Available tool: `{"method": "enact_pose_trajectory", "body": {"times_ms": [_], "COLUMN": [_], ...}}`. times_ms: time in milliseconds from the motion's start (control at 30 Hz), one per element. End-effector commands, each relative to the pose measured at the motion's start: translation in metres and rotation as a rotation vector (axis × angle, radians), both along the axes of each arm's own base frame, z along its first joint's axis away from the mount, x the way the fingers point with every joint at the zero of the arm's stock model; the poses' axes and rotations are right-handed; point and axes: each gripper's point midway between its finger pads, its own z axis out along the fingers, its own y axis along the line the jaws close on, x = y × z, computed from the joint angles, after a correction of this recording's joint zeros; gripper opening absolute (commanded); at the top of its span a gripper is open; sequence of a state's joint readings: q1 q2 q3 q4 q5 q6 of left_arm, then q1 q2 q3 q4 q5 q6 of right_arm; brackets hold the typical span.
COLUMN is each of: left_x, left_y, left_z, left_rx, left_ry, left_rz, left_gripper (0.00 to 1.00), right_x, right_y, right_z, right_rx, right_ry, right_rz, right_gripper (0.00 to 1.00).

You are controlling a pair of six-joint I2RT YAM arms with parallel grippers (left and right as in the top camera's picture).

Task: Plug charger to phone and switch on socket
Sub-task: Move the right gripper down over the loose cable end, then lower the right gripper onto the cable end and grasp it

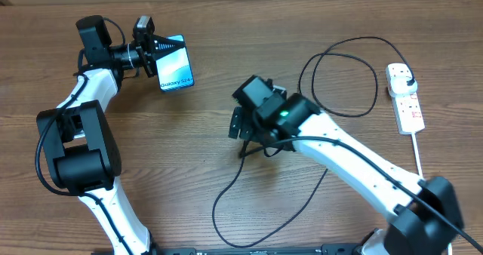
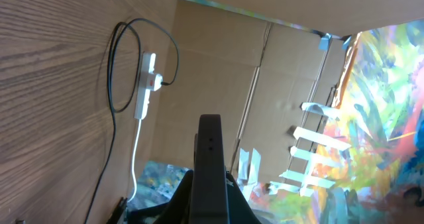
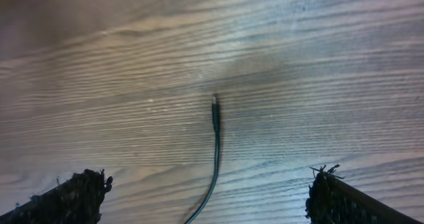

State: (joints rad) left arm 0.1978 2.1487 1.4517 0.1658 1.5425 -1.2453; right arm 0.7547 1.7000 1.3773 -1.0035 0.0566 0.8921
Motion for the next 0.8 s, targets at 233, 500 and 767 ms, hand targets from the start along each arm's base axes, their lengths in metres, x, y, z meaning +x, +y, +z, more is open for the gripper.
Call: {"method": "enact_pose_trajectory", "body": {"times_ms": [233, 500, 767], "left_x": [-0.007, -0.007, -0.007], "left_y": [0.003, 0.004, 0.004], "left_z": [0.017, 0.017, 0.017], "left_rx": [-0.004, -0.002, -0.002], "left_ry": [-0.076, -0.083, -0.083], "left_rz": [-0.026, -0.023, -0.023], "left_gripper": [0.04, 0.04, 0.04], "right_x": [-0.006, -0.014, -0.012], "right_y": [0.014, 0.024, 0.026], "right_z": [-0.049, -0.079, -0.096], "right_rx": [-0.07, -0.111, -0.13], "right_ry": [0.104, 0.149, 0.159], "right_rz": [-0.06, 0.003, 0.025], "right_gripper": [1.0, 1.0, 0.98]}}
